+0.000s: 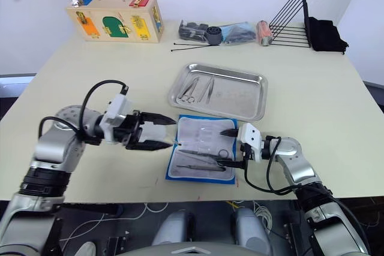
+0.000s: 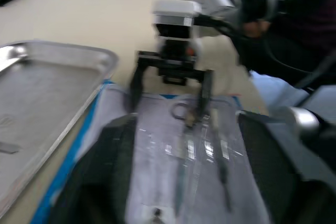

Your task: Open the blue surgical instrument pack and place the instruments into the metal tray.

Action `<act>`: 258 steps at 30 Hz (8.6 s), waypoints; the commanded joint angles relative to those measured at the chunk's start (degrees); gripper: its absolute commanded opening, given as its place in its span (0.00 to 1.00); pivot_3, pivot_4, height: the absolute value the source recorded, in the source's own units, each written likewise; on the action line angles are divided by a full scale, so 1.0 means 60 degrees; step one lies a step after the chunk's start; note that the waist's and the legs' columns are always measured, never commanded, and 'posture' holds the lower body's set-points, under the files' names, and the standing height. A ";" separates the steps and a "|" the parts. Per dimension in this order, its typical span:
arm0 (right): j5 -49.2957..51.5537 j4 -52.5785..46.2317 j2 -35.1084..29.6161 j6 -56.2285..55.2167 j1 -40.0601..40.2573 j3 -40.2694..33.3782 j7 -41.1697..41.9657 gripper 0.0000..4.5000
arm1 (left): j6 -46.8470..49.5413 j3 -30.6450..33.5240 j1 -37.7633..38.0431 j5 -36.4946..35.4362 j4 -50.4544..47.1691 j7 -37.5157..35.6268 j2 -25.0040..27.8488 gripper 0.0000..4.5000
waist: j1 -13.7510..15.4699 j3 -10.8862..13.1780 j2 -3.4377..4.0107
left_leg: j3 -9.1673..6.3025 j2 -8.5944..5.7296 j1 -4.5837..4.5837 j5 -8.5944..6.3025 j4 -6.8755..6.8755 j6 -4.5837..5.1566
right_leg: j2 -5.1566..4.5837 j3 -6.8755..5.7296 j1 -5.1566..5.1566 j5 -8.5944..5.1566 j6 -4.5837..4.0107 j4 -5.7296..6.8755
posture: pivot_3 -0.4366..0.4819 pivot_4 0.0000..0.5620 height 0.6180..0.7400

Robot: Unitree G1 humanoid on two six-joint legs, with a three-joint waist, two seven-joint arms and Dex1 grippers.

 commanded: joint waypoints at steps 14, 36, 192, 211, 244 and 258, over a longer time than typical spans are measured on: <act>-0.0662 0.0825 -0.0379 0.0393 0.0759 0.0226 0.0080 1.00 | -0.1502 0.0084 0.0767 -0.2070 -0.0070 -0.0597 0.1136 0.99 | 0.0158 0.0010 0.0009 | 0.0012 0.0004 -0.0002 -0.0001 -0.0001 0.0001 | -0.0001 0.0002 -0.0002 -0.0001 0.0000 -0.0013 | 0.48 0.27 1.00; 0.0125 -0.0448 -0.0527 0.0273 0.0845 -0.0563 0.0179 1.00 | -0.0337 0.0736 0.0292 -0.2076 -0.0558 -0.0203 0.0047 0.99 | 0.0257 0.0061 0.0054 | 0.0000 -0.0001 -0.0041 0.0000 0.0001 0.0001 | -0.0003 -0.0011 -0.0013 0.0002 0.0004 -0.0045 | 0.48 0.27 1.00; -0.1387 -0.5358 -0.1638 0.5492 -0.0880 0.1442 -0.1191 0.01 | -0.4610 -0.2203 0.0325 0.2792 0.5112 -0.0100 -0.2970 1.00 | 0.0208 0.0020 0.0194 | 0.0015 -0.0009 -0.0038 0.0000 0.0037 0.0006 | 0.0012 0.0022 -0.0041 0.0007 0.0013 0.0021 | 0.48 0.27 1.00; -0.1618 -0.6613 -0.2279 0.7168 -0.1742 0.1856 -0.0830 0.01 | -0.4677 -0.2204 0.0287 0.2880 0.5208 0.0075 -0.3168 1.00 | 0.0263 0.0023 0.0205 | 0.0000 -0.0021 -0.0053 0.0000 0.0037 0.0006 | -0.0005 0.0002 -0.0042 0.0006 0.0014 0.0011 | 0.48 0.27 1.00; -0.1066 -0.7281 -0.2633 0.8686 -0.2094 0.1936 -0.0932 0.01 | -0.3715 -0.2804 0.0172 0.3977 0.5037 0.0688 -0.3055 1.00 | 0.0294 0.0018 0.0213 | -0.0009 -0.0024 -0.0055 0.0000 0.0037 0.0006 | -0.0008 -0.0006 -0.0038 0.0005 0.0015 0.0008 | 0.48 0.27 1.00; -0.1129 -0.7763 -0.3403 0.8910 -0.2689 0.2085 -0.0651 0.01 | -0.3554 -0.2903 0.0340 0.3983 0.4894 0.0828 -0.3135 1.00 | 0.0420 0.0017 0.0214 | -0.0010 -0.0027 -0.0058 0.0000 0.0037 0.0007 | -0.0013 -0.0007 -0.0038 0.0005 0.0014 -0.0003 | 0.48 0.27 1.00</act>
